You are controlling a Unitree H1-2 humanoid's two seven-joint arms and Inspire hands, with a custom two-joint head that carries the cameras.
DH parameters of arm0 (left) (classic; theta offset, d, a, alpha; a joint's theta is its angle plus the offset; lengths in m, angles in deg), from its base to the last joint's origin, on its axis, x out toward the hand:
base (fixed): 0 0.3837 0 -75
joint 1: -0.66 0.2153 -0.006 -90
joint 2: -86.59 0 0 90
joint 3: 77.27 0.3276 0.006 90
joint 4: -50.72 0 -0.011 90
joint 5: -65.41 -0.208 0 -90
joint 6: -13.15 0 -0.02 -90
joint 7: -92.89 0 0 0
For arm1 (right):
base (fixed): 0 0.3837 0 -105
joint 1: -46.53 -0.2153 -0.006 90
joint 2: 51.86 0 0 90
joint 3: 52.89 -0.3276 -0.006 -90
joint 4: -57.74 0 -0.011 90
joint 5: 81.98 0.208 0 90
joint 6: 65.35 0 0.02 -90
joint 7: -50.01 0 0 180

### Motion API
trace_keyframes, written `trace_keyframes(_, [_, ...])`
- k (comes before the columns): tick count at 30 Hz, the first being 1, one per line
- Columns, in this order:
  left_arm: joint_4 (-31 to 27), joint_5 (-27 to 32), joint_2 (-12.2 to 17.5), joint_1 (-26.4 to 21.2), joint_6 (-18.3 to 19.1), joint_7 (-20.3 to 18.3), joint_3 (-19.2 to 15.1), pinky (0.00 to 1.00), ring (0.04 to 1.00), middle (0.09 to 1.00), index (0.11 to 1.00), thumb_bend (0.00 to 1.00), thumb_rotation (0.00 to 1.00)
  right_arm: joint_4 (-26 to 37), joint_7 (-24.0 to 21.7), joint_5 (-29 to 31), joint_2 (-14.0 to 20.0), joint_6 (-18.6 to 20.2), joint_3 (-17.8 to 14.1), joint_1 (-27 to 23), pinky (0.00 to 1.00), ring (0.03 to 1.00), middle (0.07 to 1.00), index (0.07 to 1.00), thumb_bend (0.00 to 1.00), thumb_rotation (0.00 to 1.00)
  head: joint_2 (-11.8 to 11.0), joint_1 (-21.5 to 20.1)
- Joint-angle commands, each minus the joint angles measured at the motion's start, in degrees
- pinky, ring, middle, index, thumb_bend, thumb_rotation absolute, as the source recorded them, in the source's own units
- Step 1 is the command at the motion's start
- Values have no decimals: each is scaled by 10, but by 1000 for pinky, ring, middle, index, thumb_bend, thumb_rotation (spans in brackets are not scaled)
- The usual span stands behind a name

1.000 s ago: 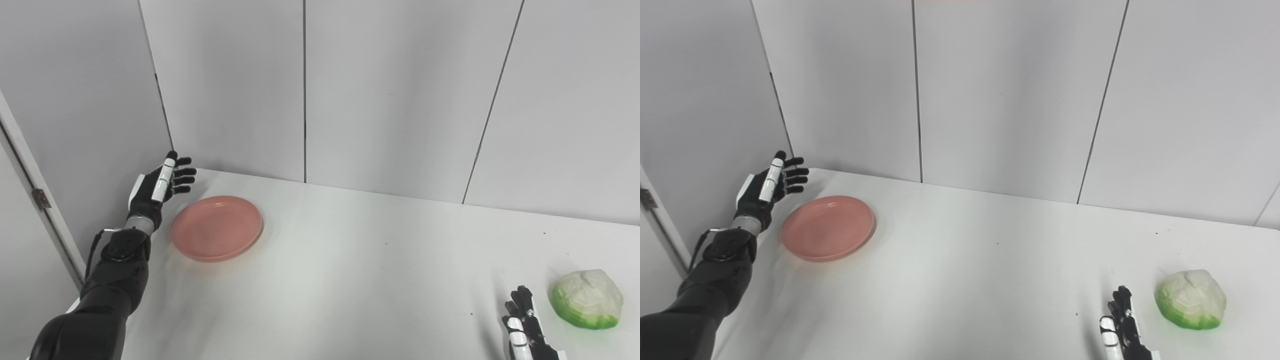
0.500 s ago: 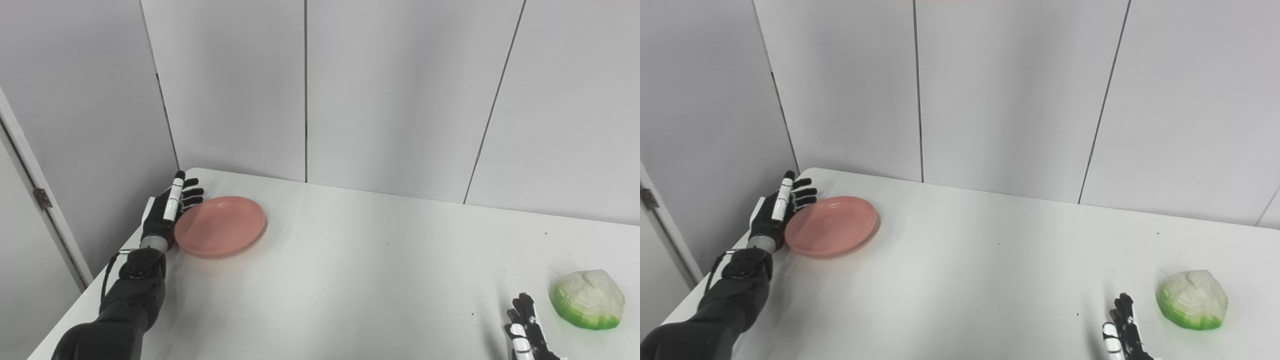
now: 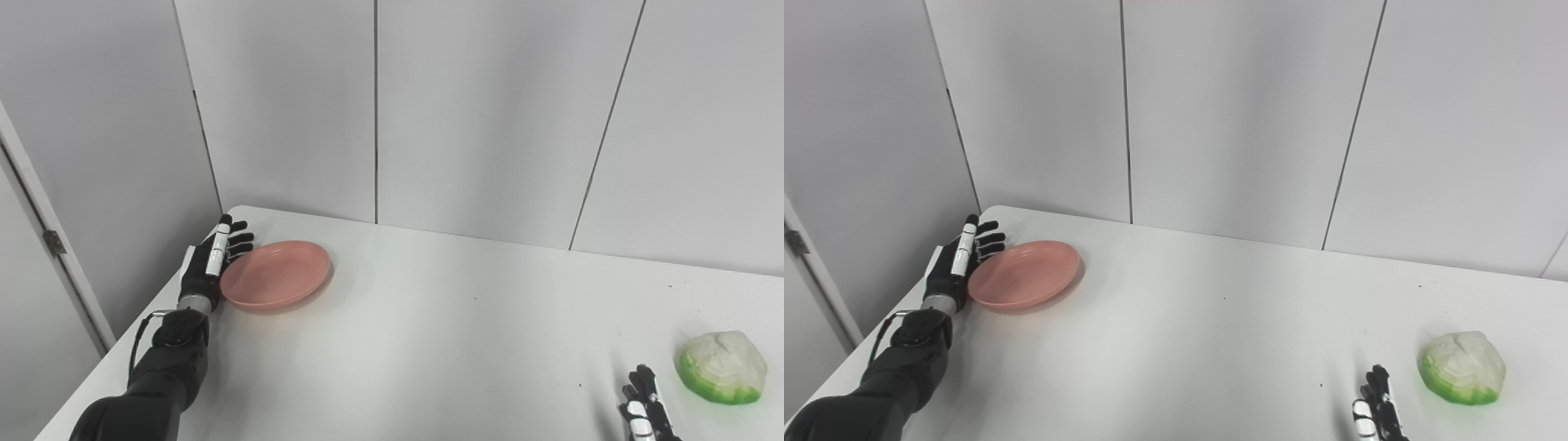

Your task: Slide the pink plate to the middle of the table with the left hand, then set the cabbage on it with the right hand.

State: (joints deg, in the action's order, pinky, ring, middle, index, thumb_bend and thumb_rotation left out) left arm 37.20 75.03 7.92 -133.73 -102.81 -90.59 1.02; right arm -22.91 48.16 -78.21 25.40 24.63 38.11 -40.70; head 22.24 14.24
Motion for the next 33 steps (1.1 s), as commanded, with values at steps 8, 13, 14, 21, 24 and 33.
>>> trace_keyframes(8, [-4,37,-31,-20,2,-70,-20,723,741,741,736,774,1000,27,-3,4,-5,5,1,-12,1000,1000,1000,1000,373,847,0,0])
trace_keyframes(13, [-12,51,-45,-20,2,-84,-25,723,740,740,729,787,1000,28,-1,3,-7,8,0,-13,1000,1000,1000,1000,358,849,0,0])
trace_keyframes(14, [-14,54,-48,-19,4,-90,-25,721,739,739,727,787,1000,30,-2,4,-7,10,0,-12,1000,1000,1000,1000,358,850,1,0])
trace_keyframes(21, [-34,59,-67,-12,9,-103,-28,729,752,746,730,795,1000,32,-2,10,-11,13,-1,-13,1000,1000,1000,1000,362,864,2,1])
trace_keyframes(24, [-48,61,-73,-5,13,-107,-28,734,762,754,738,799,1000,33,-2,8,-11,10,0,-12,1000,1000,1000,1000,347,867,4,1])
trace_keyframes(33, [-123,51,-97,26,36,-95,-11,740,775,770,758,781,1000,25,1,5,-15,1,0,-15,1000,1000,1000,1000,368,846,11,-12])
